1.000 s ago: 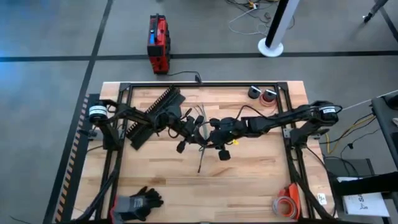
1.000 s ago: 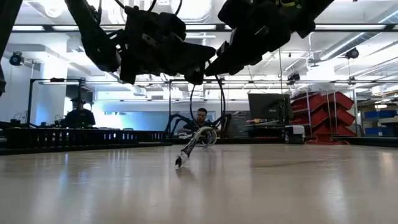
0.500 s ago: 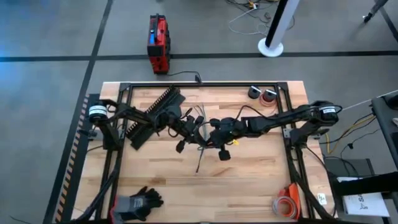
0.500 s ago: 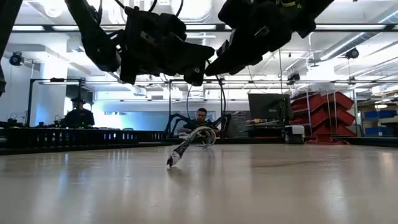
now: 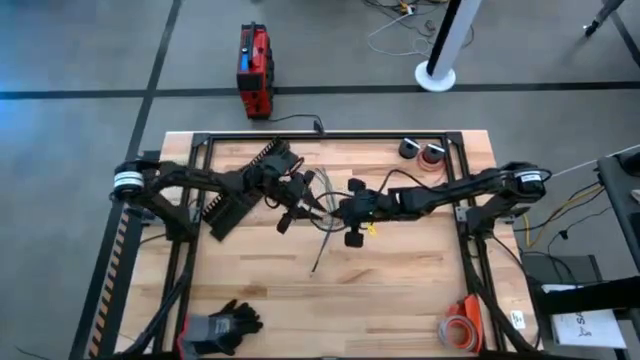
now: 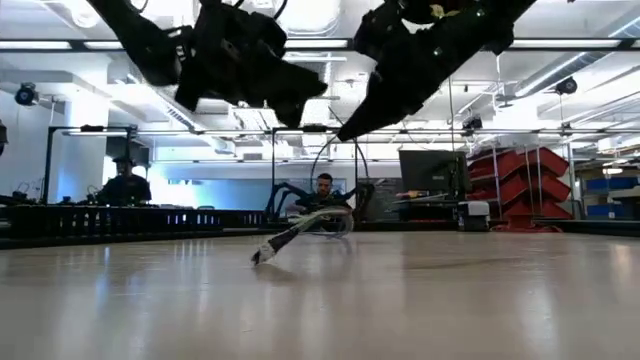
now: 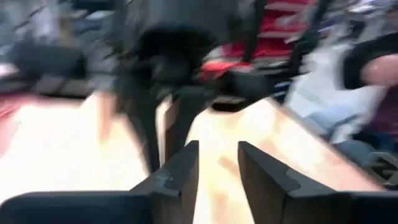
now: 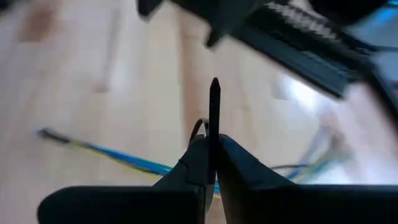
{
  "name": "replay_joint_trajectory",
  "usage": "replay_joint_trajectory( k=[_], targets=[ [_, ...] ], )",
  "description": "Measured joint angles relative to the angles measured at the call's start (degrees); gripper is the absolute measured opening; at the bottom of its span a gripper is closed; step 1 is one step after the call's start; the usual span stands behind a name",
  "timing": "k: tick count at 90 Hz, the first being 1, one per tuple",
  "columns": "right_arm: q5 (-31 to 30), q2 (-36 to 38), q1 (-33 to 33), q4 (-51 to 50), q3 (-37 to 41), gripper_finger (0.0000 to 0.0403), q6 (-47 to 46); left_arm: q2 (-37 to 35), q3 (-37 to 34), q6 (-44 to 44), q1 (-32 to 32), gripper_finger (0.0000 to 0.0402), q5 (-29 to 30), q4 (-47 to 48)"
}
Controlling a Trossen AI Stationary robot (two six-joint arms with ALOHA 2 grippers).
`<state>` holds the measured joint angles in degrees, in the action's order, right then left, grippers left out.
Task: Ziptie cables
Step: Wrap the cable wires together using a black zip tie
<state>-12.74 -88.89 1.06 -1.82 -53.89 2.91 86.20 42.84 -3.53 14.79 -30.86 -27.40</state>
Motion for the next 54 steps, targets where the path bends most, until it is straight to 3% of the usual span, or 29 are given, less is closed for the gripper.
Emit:
replay_joint_trajectory(
  k=[10, 34, 54],
  targets=[
    [-2.32, 0.27, -1.3, 0.14, 0.0, 0.0003, -0.54, 0.5, -1.26, 0.04, -0.26, 0.0127, 6.07, -0.51],
    [-2.27, -2.82, -3.4, 2.27, 0.07, 0.0003, 1.41, 7.01, -3.75, 5.95, -0.53, 0.0136, 6.37, -14.28],
    [-2.3, -4.87, -4.1, 1.88, 0.09, 0.0003, 1.6, 11.94, -3.7, 7.67, -4.01, 0.012, 6.35, -14.61]
  ],
)
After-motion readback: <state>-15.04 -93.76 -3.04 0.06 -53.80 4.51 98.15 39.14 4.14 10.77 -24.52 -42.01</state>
